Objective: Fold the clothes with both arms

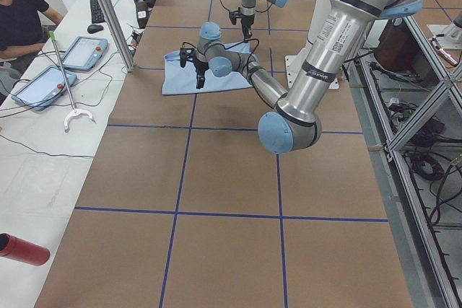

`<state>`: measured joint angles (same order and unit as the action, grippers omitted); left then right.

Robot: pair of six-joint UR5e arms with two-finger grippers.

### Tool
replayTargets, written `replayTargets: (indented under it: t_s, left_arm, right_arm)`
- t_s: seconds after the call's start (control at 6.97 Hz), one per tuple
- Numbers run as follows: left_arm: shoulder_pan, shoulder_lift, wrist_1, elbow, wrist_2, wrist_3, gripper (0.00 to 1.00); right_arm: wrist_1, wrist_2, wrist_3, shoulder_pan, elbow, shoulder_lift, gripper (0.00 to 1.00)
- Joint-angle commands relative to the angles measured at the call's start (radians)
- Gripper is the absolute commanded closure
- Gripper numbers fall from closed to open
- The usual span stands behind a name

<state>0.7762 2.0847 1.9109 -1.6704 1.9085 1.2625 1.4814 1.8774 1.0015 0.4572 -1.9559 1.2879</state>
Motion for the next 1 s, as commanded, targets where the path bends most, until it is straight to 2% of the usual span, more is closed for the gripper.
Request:
replayTargets:
  t_s: [0.0,0.14,0.43,0.72,0.86]
  left_arm:
    - [0.000,0.000,0.005,0.008,-0.003,0.000,0.00]
    - [0.000,0.000,0.005,0.008,-0.003,0.000,0.00]
    - [-0.002,0.000,0.007,0.008,0.003,0.000,0.00]
    - [-0.015,0.006,-0.003,0.005,0.014,0.011,0.00]
    - [-0.047,0.005,0.003,0.006,0.108,0.026,0.00]
  right_arm:
    - [0.004,0.049,0.136,0.000,-0.089,0.082,0.73]
    - [0.002,0.040,0.137,0.000,-0.080,0.074,0.01]
    - [-0.007,0.029,0.121,0.044,-0.034,0.047,0.00]
    - [-0.006,0.041,0.085,0.130,-0.011,-0.027,0.00]
    - [-0.004,0.046,0.098,0.176,-0.009,-0.050,0.00]
